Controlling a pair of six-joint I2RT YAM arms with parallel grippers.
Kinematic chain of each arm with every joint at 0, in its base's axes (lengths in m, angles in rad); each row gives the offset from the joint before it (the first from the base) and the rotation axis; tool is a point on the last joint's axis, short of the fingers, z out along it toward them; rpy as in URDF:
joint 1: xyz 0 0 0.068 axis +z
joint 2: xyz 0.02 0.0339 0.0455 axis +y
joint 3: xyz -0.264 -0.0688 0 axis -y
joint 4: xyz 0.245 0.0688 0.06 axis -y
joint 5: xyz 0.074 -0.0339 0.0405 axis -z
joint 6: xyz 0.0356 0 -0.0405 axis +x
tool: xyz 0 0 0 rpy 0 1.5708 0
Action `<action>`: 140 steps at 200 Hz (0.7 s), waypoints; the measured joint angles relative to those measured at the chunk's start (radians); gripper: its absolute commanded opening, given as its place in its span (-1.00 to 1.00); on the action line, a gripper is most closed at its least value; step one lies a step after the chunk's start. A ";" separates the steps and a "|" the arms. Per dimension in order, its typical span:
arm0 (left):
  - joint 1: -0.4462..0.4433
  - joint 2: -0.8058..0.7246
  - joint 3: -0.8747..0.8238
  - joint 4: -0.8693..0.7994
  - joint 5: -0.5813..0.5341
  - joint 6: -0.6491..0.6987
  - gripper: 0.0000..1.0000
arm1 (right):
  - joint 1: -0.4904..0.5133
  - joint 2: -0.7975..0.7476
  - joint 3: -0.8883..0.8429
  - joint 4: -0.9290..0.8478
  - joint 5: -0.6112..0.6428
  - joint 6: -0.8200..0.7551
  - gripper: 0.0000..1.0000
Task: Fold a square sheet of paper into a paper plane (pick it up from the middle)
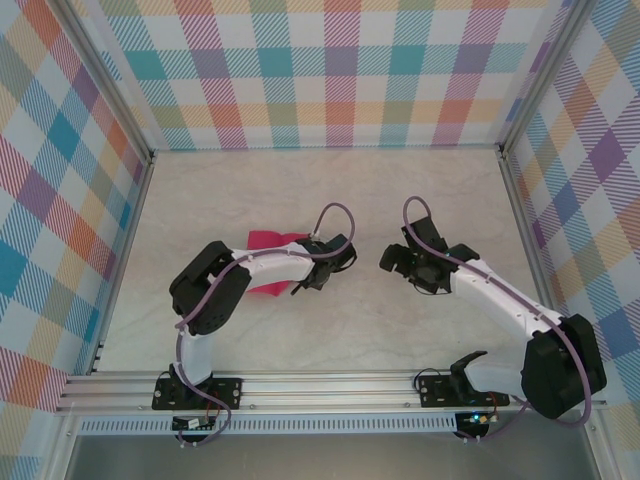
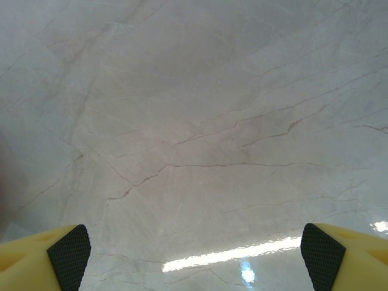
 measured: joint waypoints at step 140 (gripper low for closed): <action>0.022 -0.255 -0.004 0.055 0.323 -0.062 0.05 | -0.011 0.030 0.005 0.097 -0.200 -0.048 0.75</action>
